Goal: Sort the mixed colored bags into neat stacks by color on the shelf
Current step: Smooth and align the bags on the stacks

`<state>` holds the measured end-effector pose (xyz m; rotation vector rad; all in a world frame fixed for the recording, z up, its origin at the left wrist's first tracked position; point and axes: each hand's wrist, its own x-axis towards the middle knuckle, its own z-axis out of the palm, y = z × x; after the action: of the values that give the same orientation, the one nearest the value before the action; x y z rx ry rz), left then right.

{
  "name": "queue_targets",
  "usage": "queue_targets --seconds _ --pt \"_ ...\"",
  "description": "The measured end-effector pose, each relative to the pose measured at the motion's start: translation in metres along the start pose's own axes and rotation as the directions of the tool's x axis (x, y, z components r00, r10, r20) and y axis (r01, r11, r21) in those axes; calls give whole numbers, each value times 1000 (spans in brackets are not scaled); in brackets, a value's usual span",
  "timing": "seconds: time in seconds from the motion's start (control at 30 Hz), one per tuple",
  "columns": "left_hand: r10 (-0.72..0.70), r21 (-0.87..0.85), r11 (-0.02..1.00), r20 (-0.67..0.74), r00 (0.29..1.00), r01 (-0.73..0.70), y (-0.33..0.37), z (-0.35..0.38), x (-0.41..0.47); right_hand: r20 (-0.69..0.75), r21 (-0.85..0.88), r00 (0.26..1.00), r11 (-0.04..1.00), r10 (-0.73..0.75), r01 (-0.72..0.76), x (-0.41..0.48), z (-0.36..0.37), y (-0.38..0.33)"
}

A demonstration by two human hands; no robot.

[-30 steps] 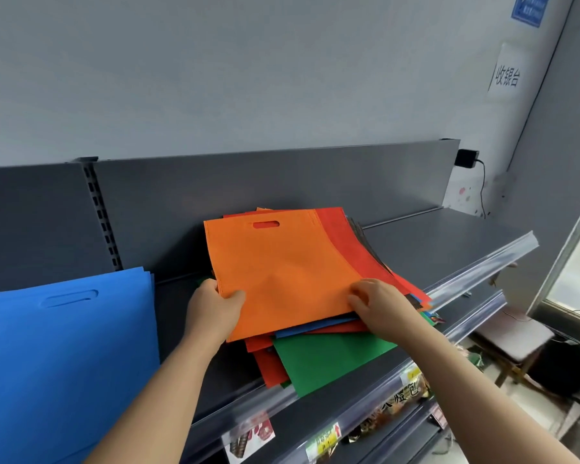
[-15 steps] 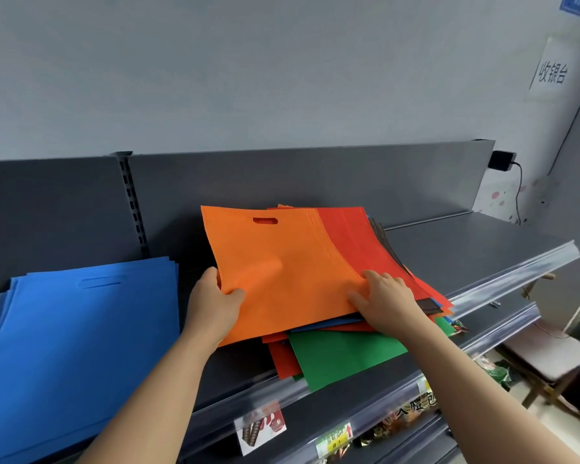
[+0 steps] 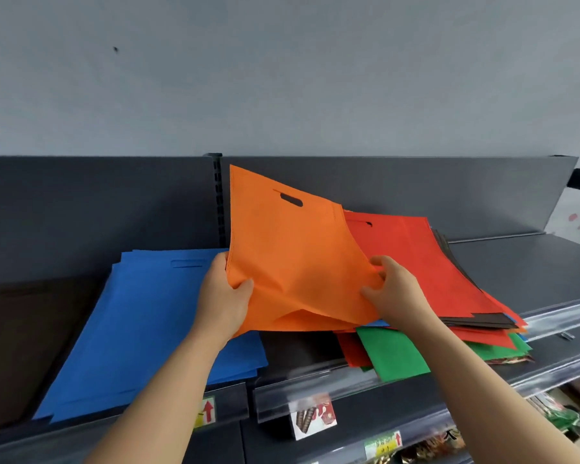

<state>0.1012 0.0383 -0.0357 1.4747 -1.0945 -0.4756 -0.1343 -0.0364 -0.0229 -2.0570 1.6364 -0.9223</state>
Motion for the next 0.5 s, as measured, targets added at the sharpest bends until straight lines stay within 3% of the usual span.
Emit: queue_targets --seconds 0.3,0.5 --pt "-67 154 984 -116 991 85 -27 -129 -14 85 42 983 986 -162 159 -32 78 -95" --pt "-109 233 961 -177 978 149 -47 -218 -29 188 75 964 982 -186 175 -61 136 -161"
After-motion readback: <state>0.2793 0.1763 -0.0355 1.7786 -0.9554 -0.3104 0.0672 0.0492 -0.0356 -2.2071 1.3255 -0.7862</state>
